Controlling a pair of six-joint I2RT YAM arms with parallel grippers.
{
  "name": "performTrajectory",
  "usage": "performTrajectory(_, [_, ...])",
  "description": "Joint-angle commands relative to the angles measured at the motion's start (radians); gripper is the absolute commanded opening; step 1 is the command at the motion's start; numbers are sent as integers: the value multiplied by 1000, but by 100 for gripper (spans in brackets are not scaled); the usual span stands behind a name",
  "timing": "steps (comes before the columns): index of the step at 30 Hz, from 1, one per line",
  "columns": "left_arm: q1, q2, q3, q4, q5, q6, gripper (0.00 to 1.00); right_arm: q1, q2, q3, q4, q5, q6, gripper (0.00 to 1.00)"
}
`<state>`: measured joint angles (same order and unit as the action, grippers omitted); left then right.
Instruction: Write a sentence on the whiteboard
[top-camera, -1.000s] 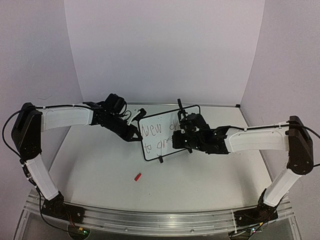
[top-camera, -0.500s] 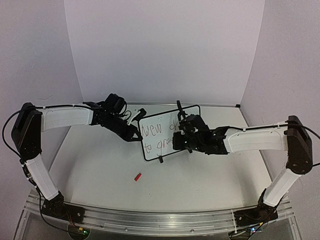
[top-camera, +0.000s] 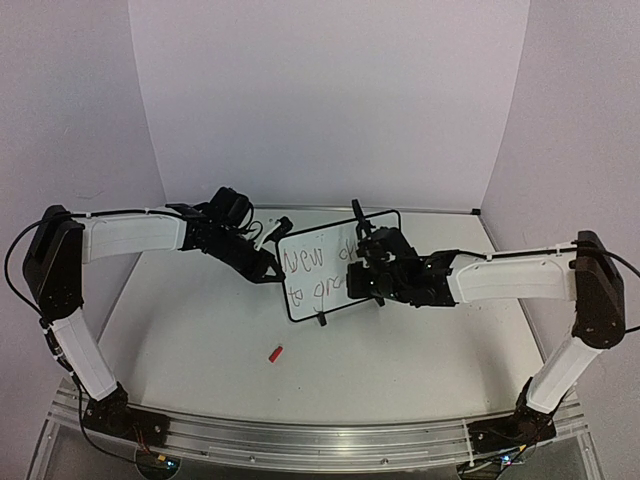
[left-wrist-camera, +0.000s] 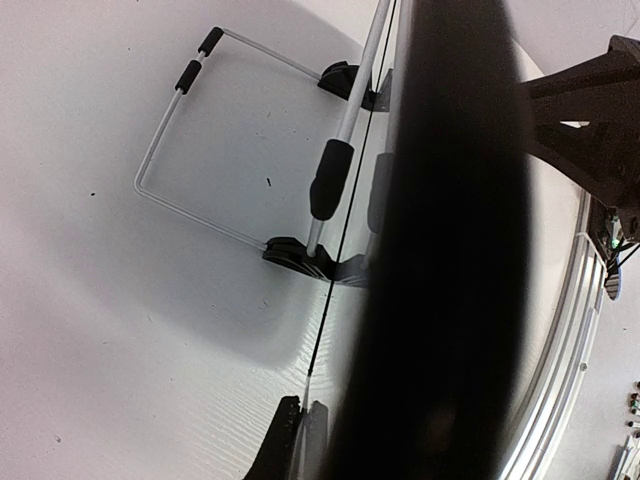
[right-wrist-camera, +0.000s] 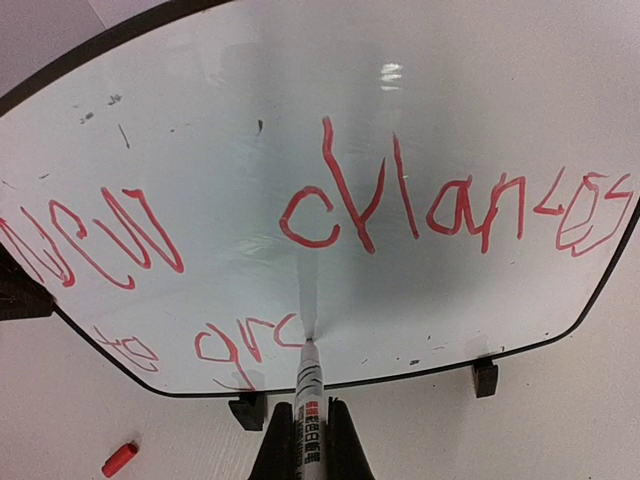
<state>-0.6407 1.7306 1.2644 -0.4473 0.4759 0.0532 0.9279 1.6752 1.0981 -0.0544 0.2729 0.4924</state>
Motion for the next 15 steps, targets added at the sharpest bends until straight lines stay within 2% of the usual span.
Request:
performTrajectory(1, [-7, 3, 43, -34, -12, 15, 0, -5, -41, 56, 25, 38, -22, 0])
performTrajectory(15, [-8, 1, 43, -35, -11, 15, 0, -4, -53, 60, 25, 29, -25, 0])
